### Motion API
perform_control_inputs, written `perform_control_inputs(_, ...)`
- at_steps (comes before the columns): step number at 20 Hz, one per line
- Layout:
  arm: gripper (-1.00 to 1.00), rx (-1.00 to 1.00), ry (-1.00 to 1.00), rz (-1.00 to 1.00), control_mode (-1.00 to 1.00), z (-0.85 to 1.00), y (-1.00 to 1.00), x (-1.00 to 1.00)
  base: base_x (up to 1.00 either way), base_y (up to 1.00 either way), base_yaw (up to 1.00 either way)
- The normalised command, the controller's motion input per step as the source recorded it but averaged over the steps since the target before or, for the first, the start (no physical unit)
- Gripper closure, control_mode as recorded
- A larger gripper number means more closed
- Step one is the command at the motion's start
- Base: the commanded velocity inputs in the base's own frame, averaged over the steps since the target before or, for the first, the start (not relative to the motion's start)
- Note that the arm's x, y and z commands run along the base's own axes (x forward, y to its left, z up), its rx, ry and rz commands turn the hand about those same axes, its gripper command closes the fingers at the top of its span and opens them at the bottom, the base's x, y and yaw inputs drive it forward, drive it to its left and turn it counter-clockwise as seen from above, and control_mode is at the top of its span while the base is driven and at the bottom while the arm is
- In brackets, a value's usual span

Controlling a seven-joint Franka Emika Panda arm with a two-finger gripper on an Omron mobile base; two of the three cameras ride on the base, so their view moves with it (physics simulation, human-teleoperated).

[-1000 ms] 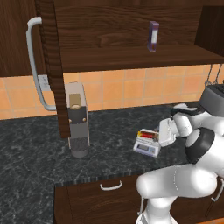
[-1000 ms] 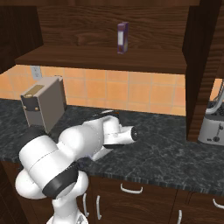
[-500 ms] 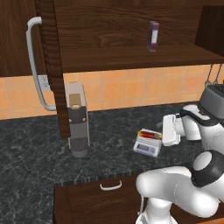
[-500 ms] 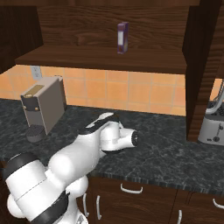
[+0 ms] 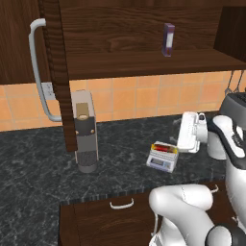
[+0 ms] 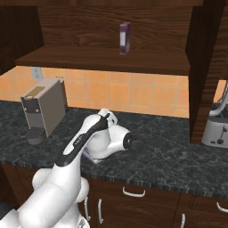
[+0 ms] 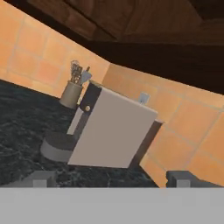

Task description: Pick the bar and place it on the digital scale for weighing, and close the cabinet.

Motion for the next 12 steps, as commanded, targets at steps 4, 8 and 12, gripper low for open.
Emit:
perform_control_inputs(4,-1.0,0.07,-0.44,-0.27,-1.0,0.26,0.27,-0.32,0.0,0.0,0.0)
perform_control_inputs(8,-1.0,0.16,-0.32,-0.21,-1.0,0.49,0.02,-0.14,0.0,0.0,0.0)
perform_control_inputs(12,-1.0,0.01,-0.23,-0.23,-1.0,0.85,-0.14,-0.63,0.0,0.0,0.0)
